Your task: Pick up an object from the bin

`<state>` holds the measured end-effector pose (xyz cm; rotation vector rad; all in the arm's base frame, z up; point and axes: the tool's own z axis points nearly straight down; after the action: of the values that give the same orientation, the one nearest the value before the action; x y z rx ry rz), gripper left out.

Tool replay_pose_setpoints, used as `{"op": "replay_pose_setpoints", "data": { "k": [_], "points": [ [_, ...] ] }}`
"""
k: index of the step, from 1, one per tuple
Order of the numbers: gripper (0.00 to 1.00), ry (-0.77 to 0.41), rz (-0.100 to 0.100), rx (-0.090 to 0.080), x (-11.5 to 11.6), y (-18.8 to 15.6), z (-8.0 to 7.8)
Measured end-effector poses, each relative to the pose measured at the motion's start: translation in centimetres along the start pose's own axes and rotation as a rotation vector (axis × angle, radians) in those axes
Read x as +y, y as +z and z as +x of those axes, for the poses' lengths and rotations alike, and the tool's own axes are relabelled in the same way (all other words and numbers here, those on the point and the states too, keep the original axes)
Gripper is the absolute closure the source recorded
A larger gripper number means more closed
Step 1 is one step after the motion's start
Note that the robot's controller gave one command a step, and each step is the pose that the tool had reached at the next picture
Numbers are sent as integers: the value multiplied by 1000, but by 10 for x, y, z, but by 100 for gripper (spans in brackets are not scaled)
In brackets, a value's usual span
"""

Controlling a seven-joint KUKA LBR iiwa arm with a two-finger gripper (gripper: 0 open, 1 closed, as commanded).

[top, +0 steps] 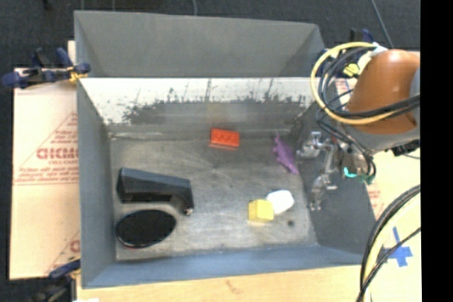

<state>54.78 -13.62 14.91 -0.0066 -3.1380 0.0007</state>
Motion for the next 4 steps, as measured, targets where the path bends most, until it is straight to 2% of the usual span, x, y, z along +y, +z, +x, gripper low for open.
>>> {"op": "replay_pose_setpoints", "data": {
  "k": [1,2,3,4],
  "points": [
    [0,-4,2,-7,0,-4,-2],
    [0,-176,5,-16,0,25,-14],
    [0,-436,2,-8,0,65,0],
    [0,-518,2,-6,14,59,17]
  ]
}}
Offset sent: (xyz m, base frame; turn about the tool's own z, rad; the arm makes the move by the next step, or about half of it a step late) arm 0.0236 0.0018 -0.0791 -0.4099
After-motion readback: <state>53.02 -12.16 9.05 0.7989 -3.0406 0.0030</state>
